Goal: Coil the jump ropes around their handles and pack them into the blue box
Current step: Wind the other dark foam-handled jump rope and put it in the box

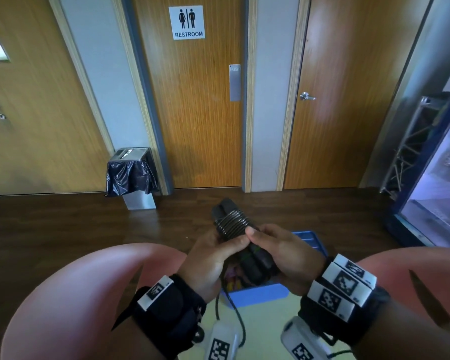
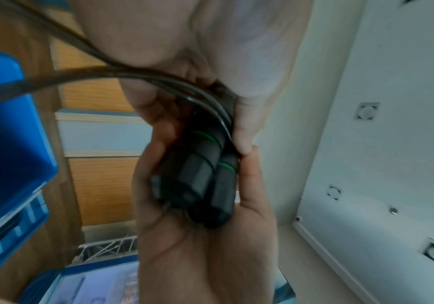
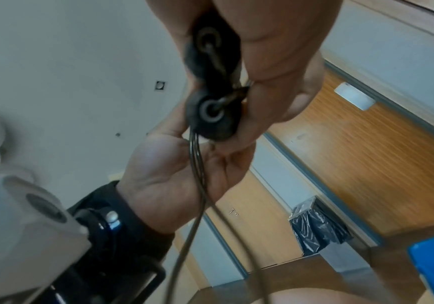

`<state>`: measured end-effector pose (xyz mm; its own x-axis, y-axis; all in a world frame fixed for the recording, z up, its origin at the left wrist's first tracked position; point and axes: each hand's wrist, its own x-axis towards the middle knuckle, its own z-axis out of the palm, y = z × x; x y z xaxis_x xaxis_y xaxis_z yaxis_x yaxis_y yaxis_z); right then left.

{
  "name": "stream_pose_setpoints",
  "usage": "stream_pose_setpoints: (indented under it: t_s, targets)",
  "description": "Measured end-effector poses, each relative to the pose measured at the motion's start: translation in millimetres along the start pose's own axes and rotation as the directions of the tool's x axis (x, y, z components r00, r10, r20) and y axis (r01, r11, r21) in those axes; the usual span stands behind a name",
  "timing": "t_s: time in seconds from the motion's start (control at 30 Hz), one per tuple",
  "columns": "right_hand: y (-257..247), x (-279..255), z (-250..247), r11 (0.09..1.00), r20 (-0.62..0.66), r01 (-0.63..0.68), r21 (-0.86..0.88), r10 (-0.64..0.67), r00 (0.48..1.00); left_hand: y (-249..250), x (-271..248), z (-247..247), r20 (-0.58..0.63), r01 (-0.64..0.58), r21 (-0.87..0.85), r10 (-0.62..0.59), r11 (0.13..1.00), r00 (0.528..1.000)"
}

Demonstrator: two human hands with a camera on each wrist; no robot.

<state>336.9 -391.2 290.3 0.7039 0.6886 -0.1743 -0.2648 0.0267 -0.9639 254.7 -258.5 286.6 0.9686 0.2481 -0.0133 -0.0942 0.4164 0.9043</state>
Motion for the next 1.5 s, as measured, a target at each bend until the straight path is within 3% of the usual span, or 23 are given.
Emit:
stream_pose_setpoints:
  t_s: [0.07, 0.13, 0.3, 0.4, 0.57, 0.7, 0.9, 1.0, 1.13, 1.23, 1.37, 1.5]
  targets:
    - [5.7, 4.1, 6.1, 0.986, -0.029, -0.017, 0.166, 0.022, 0.999, 6.8, 4.0, -3.5, -0.084, -0.115, 0.023, 0.116, 0.993, 0.990]
    - [11.2, 0.7, 17.7, 0.976, -0.032, -0.020, 0.217, 0.028, 0.999, 10.0, 8.6, -8.2, -0.179, -0.230, 0.046, 0.234, 0.972, 0.955]
    - [38.9, -5.6, 47.1, 0.998, 0.045, -0.062, 0.022, 0.061, 0.997, 6.5, 6.7, -13.2, -0.280, -0.339, 0.196, 0.384, 0.920, 0.880]
    - [39.1, -4.7, 55.6, 1.000, 0.040, -0.011, 0.018, 0.010, 0.999, 3.1, 4.4, -14.4, -0.348, -0.335, 0.195, 0.384, 0.922, 0.855]
    - [33.6, -5.4, 63.5, 0.981, 0.006, 0.050, -0.187, -0.050, 0.999, 3.3, 5.9, -17.0, -0.393, -0.335, 0.171, 0.377, 0.926, 0.839]
    - [28.3, -8.4, 69.6, 0.971, 0.058, 0.035, -0.235, -0.022, 0.998, 2.5, 7.7, -24.4, -0.399, -0.350, 0.179, 0.393, 0.920, 0.829]
    - [13.5, -7.0, 46.1, 0.917, 0.071, 0.020, -0.398, 0.009, 0.997, 7.3, 11.7, -39.5, -0.436, -0.299, 0.112, 0.318, 0.948, 0.842]
    - [4.8, -10.3, 34.0, 0.783, 0.007, 0.058, -0.619, -0.068, 0.998, 4.8, 16.0, -41.8, -0.498, -0.268, 0.044, 0.253, 0.963, 0.830]
    - [3.2, -14.2, 26.9, 0.483, 0.041, 0.137, -0.865, -0.203, 0.978, 1.9, 17.6, -40.4, -0.516, -0.227, -0.066, 0.161, 0.972, 0.841]
    - [1.8, -10.5, 16.1, 0.398, -0.011, 0.109, -0.911, -0.287, 0.958, 0.1, 17.6, -37.9, -0.526, -0.210, -0.104, 0.126, 0.972, 0.841]
    - [0.9, -0.6, 1.8, 0.547, -0.014, 0.143, -0.825, -0.272, 0.962, 3.7, 14.6, -27.1, -0.460, -0.165, -0.206, 0.053, 0.964, 0.886]
    - [-1.3, -2.7, -1.2, 0.808, 0.191, 0.275, -0.521, -0.203, 0.960, 11.1, 7.2, -13.7, -0.257, -0.030, -0.356, -0.067, 0.934, 0.964]
